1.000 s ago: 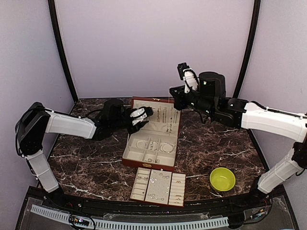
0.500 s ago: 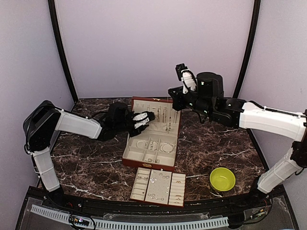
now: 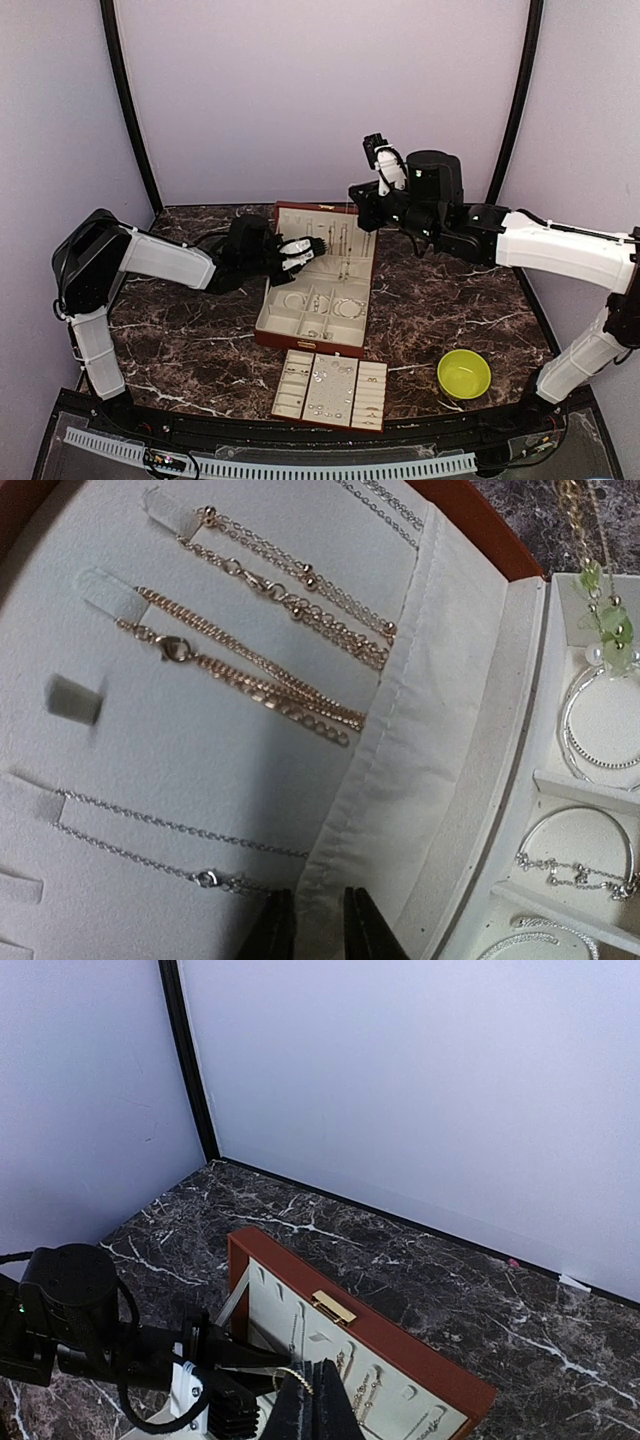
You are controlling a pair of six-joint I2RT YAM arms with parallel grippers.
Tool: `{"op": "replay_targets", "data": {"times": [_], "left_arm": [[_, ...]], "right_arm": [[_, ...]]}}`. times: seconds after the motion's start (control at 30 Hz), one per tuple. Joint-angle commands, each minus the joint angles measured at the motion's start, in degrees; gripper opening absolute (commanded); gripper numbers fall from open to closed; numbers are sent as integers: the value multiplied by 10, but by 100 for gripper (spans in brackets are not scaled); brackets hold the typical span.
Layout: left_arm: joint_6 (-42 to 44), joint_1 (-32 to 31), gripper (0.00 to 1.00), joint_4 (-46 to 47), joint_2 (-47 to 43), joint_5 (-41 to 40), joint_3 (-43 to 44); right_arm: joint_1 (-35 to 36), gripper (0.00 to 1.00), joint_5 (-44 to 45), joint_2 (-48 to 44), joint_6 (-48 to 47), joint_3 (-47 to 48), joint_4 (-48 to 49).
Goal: Organize the mixed jewelry
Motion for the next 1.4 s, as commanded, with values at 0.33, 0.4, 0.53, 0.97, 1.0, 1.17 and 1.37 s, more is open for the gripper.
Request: {"op": "replay_targets", "data": {"times": [0.33,0.4,0.53,0.97,1.0,1.17,1.37], "left_arm": [[3,-6,1,-12,-3,-27,-28],[0,-8,0,-6,-7,-26,-34],[-7,-11,0,1,-14,-21,-42],[-21,-20,0,18,-25,-17,-61],[-21,-22,0,18,-25,-18,-62],[-20,-24,0,20,-30,-20,-69],[-18,-26,0,19,-31,-22,-70]], "right_arm": [[-5,0,-14,41,-20,79,3],[-4,0,-17,48,-23,89,4],[-4,0,-19,66,-30,110,5],[-4,0,-22,132,-51,178,0],[-4,0,-21,136,-53,183,-1],[-4,0,-21,153,-59,203,-8],[-4,0,-20,169,-60,228,-17]]}}
